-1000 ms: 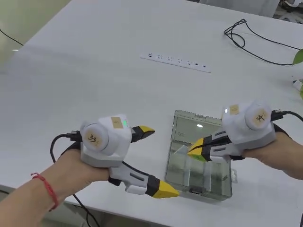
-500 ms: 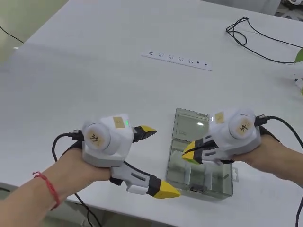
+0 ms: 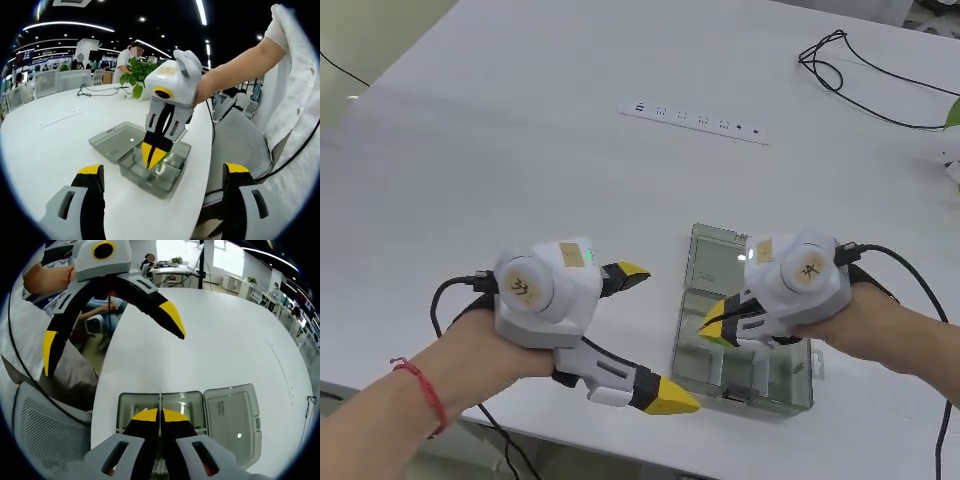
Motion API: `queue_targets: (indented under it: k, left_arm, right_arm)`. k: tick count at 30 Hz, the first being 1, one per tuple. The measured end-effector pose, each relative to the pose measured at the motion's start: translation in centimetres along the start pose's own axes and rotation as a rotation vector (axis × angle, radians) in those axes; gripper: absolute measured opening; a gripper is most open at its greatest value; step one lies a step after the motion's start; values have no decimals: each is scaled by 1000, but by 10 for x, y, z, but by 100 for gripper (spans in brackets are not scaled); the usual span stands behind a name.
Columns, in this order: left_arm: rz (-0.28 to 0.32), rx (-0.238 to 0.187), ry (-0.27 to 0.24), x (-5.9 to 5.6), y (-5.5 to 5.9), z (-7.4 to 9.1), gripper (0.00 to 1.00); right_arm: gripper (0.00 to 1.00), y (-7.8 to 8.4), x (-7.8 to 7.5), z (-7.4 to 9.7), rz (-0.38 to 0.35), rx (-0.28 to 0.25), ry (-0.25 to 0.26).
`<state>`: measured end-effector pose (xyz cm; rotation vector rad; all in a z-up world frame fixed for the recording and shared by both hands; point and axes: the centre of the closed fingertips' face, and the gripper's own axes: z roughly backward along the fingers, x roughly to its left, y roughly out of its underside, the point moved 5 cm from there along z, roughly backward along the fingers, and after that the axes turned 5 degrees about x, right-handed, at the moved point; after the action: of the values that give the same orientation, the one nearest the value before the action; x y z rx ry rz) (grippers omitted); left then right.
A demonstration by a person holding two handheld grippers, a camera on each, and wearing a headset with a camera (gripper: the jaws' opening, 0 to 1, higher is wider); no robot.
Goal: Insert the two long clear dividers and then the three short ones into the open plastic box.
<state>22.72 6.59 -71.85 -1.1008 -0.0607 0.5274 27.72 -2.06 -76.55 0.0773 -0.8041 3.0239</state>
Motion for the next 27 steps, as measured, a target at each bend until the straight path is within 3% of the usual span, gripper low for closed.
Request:
queue_targets:
  k: [17, 27]
  left_arm:
    - [-2, -4, 5, 1, -2, -1, 100]
    - [-8, 6, 8, 1, -1, -3, 100]
  right_arm:
    - [2, 1, 3, -12, 50, 118, -1]
    - [3, 2, 1, -10, 51, 120, 9]
